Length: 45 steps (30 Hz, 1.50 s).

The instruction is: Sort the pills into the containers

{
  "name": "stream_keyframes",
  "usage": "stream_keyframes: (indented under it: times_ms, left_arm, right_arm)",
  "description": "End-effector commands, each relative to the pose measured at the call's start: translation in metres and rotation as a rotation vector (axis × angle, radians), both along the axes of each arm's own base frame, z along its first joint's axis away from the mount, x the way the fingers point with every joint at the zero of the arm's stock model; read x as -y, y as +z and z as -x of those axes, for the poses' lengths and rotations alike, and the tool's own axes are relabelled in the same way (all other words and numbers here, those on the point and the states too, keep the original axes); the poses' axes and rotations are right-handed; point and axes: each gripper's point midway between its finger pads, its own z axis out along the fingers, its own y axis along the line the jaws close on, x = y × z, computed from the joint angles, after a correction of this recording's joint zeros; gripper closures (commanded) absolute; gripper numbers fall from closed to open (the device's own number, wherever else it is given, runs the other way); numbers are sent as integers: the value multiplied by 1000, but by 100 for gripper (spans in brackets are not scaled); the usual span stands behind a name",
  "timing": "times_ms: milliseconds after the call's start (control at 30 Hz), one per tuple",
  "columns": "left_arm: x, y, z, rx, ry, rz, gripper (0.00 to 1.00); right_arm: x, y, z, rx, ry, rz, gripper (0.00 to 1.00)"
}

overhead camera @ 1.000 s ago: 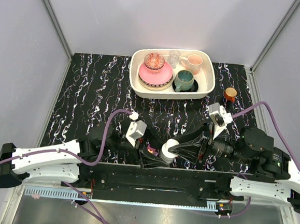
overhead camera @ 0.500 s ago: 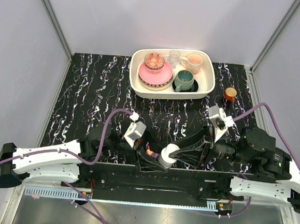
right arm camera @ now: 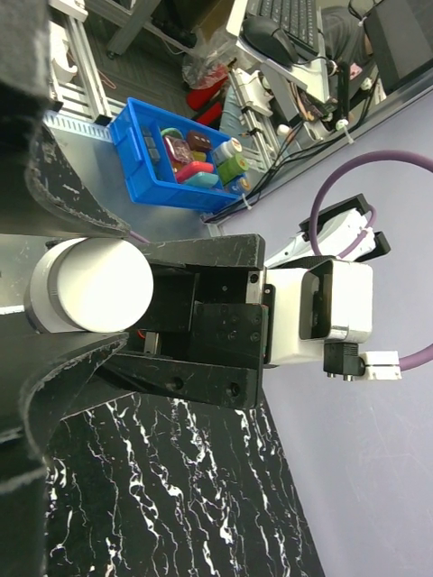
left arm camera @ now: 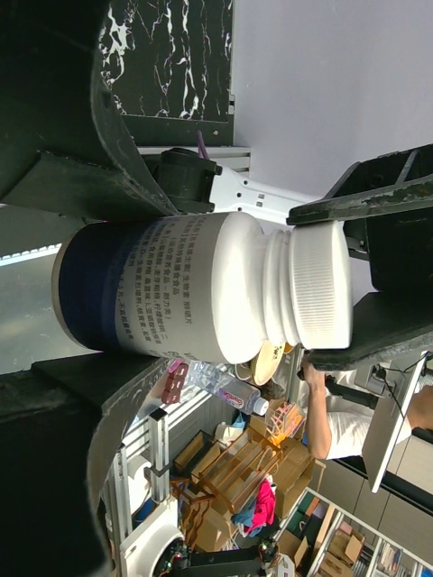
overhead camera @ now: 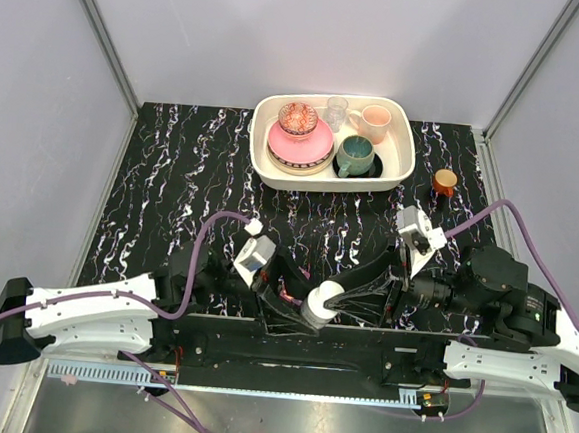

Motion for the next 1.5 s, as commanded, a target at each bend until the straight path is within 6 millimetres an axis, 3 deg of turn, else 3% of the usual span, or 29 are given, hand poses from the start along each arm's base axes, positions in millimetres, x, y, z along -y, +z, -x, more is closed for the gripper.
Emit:
stream_keyframes:
  times_ms: [0, 200, 567, 1133, 1467]
  left_arm:
    - [-25, 78, -14, 18, 115, 301, 100]
    - [-26, 81, -21, 6, 157, 324, 100]
    - [-24, 73, -51, -41, 322, 268, 100]
    - [-39, 79, -81, 40, 534, 239, 100]
    - [-49, 81, -114, 127, 739, 218, 100]
  right_arm:
    - [-2, -49, 19, -24, 115, 188, 100]
    - [-6, -51, 10, -16, 71, 195, 100]
    - [-13, -53, -7, -31, -22, 214, 100]
    - [-23, -76, -20, -76, -87, 321, 100]
    - [-20, -85, -61, -133, -346, 379, 99]
